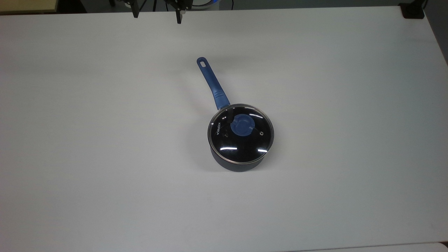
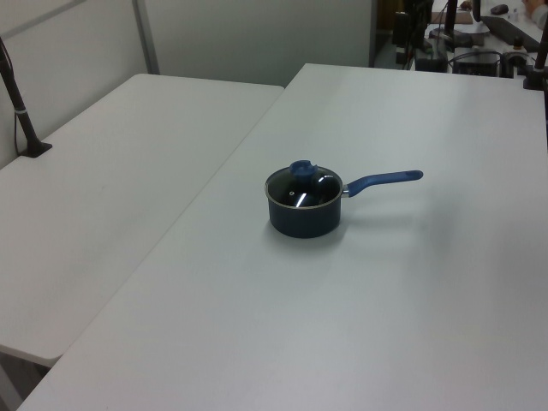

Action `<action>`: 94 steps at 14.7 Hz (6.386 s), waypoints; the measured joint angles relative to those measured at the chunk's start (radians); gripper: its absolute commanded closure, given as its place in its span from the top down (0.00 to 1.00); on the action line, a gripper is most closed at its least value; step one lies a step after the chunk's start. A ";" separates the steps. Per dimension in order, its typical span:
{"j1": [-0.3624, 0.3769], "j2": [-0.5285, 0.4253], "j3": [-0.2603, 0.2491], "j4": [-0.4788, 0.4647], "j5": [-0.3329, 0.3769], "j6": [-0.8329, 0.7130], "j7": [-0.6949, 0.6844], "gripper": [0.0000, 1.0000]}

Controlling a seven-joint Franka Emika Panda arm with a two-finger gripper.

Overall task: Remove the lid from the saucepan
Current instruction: 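Move the open gripper over the glass lid's blue knob, then lower the gripper onto the blue knob of the glass lid, then close the gripper on the blue knob, then lift the glass lid off the saucepan and carry it beside the pan, then lower the glass lid onto the table beside the saucepan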

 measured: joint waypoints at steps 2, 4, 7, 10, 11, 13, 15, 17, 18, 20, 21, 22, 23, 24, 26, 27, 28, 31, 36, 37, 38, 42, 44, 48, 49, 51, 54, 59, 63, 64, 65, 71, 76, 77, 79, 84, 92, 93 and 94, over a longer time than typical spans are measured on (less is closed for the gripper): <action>-0.001 0.000 0.003 -0.001 0.000 0.000 0.000 1.00; -0.005 0.000 0.003 -0.001 0.000 0.000 -0.003 1.00; -0.010 0.000 0.003 -0.001 0.000 0.000 -0.010 1.00; -0.010 0.000 0.003 -0.001 0.000 0.000 -0.010 1.00; -0.010 0.000 0.003 -0.001 0.000 0.000 -0.010 1.00; -0.010 0.000 0.003 -0.001 0.011 0.000 -0.010 1.00; -0.010 0.005 0.004 -0.002 0.038 0.012 -0.010 1.00; -0.009 0.021 0.008 -0.005 0.069 0.070 0.021 1.00; -0.008 0.033 0.013 -0.008 0.079 0.112 0.062 1.00; 0.005 0.069 0.030 -0.014 0.085 0.192 0.159 1.00; 0.020 0.092 0.036 -0.016 0.085 0.224 0.203 1.00; 0.039 0.118 0.040 -0.015 0.085 0.251 0.241 1.00; 0.062 0.147 0.042 -0.011 0.085 0.277 0.287 1.00; 0.085 0.177 0.044 0.001 0.085 0.295 0.342 1.00; 0.131 0.251 0.046 0.050 0.085 0.328 0.456 1.00; 0.144 0.275 0.046 0.069 0.085 0.340 0.476 1.00; 0.152 0.292 0.046 0.083 0.085 0.355 0.486 1.00; 0.160 0.330 0.046 0.098 0.085 0.408 0.492 1.00; 0.189 0.397 0.046 0.119 0.076 0.437 0.492 1.00; 0.199 0.406 0.046 0.119 0.072 0.437 0.492 1.00; 0.207 0.416 0.046 0.120 0.068 0.437 0.493 1.00; 0.215 0.451 0.046 0.136 0.047 0.446 0.494 1.00; 0.214 0.459 0.045 0.142 0.038 0.476 0.501 0.94; 0.214 0.470 0.045 0.142 0.000 0.477 0.504 0.85; 0.214 0.473 0.045 0.142 -0.010 0.477 0.504 0.84; 0.214 0.477 0.046 0.143 -0.022 0.478 0.504 0.75; 0.215 0.480 0.046 0.143 -0.029 0.478 0.504 0.62; 0.218 0.480 0.046 0.147 -0.041 0.479 0.501 0.50; 0.219 0.480 0.046 0.148 -0.043 0.479 0.501 0.47; 0.220 0.480 0.046 0.149 -0.044 0.479 0.501 0.46; 0.222 0.480 0.046 0.152 -0.044 0.479 0.501 0.46; 0.219 0.445 0.040 0.174 -0.043 0.475 0.494 0.46; 0.178 0.409 -0.025 0.175 0.035 0.405 0.336 0.46; 0.162 0.402 -0.052 0.175 0.058 0.400 0.292 0.46; 0.121 0.389 -0.087 0.167 0.082 0.392 0.206 0.46; 0.052 0.363 -0.101 0.030 0.088 0.387 0.039 0.45; 0.054 0.324 -0.152 -0.219 0.088 0.563 -0.057 0.45; 0.054 0.321 -0.158 -0.245 0.088 0.587 -0.066 0.45; 0.054 0.319 -0.166 -0.264 0.088 0.600 -0.080 0.45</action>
